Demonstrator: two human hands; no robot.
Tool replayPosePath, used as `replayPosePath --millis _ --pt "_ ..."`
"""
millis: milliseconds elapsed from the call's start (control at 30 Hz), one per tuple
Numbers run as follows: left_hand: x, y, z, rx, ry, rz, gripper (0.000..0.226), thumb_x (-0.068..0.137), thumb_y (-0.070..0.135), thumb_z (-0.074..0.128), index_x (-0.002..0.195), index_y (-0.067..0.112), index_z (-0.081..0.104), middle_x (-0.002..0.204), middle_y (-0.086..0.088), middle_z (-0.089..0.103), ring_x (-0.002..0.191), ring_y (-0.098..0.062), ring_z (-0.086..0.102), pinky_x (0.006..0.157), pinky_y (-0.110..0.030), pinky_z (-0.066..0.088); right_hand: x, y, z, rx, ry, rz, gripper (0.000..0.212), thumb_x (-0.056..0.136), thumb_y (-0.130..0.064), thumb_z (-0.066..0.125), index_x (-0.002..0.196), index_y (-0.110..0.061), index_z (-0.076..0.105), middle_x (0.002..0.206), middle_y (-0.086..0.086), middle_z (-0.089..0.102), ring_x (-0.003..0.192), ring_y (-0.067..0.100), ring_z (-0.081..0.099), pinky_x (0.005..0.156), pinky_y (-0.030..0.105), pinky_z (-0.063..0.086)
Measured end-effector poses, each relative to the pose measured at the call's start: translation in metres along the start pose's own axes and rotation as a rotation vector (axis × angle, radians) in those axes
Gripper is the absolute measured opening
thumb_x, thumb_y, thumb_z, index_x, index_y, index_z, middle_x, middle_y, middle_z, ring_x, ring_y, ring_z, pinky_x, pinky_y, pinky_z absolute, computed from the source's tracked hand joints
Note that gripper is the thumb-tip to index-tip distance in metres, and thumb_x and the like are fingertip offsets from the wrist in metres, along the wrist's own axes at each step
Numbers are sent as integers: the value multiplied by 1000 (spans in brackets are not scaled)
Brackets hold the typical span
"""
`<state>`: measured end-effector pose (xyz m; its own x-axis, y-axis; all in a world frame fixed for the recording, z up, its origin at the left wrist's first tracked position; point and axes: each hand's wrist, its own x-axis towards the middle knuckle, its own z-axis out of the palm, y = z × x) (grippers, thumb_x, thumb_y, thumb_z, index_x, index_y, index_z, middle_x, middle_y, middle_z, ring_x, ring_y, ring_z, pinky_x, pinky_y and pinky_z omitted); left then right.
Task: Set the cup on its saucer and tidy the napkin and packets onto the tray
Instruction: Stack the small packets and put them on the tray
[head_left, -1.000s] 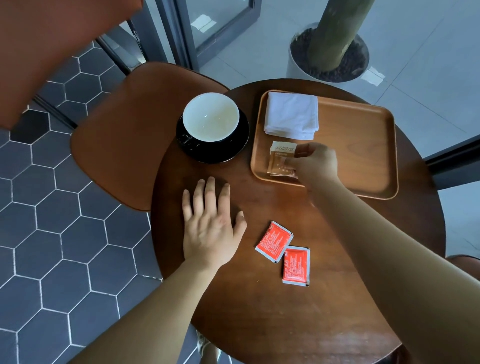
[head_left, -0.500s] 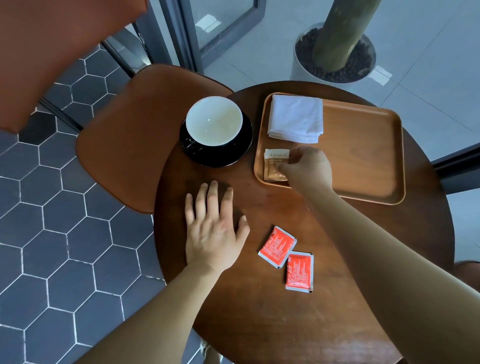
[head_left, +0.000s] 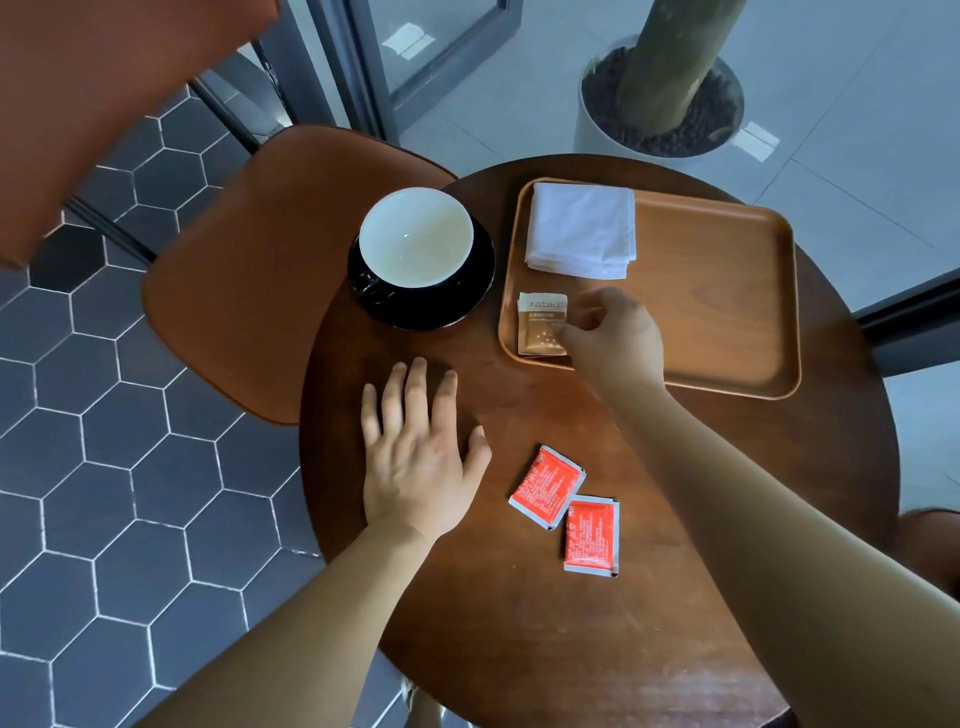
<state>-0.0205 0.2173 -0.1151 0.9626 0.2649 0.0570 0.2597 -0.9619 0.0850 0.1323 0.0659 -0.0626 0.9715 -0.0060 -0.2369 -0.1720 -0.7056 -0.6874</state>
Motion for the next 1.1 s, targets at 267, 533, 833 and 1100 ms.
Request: replayPosePath --millis 267,533,833,1100 --pt "0 0 0 6 4 5 60 94 51 37 141 14 47 151 -18 42 145 -35 32 118 -57 23 -13 7 -11 -20 18 -118 18 85 -15 66 102 -20 68 86 -10 65 81 10 60 57 7 34" --pt "-1 0 1 4 8 6 60 94 50 38 142 14 46 151 -18 41 145 -35 31 119 -56 21 -46 26 -25 -58 35 -231 18 84 -12 66 101 -17 69 92 -2 68 82 13 62 67 21 44" --pt "-2 4 -8 -79 -14 -10 59 92 46 46 141 13 50 150 -17 42 145 -34 32 120 -56 21 -86 48 -41 -97 -29 -242 23 86 -14 69 109 -12 71 98 0 70 86 15 64 75 26 50" --pt "-5 18 -36 -285 -60 220 47 87 41 68 126 16 62 122 -6 63 121 -26 52 99 -45 48 -128 83 -55 -292 -159 -283 36 87 -35 70 119 -17 68 105 -4 64 95 15 60 73 24 47"
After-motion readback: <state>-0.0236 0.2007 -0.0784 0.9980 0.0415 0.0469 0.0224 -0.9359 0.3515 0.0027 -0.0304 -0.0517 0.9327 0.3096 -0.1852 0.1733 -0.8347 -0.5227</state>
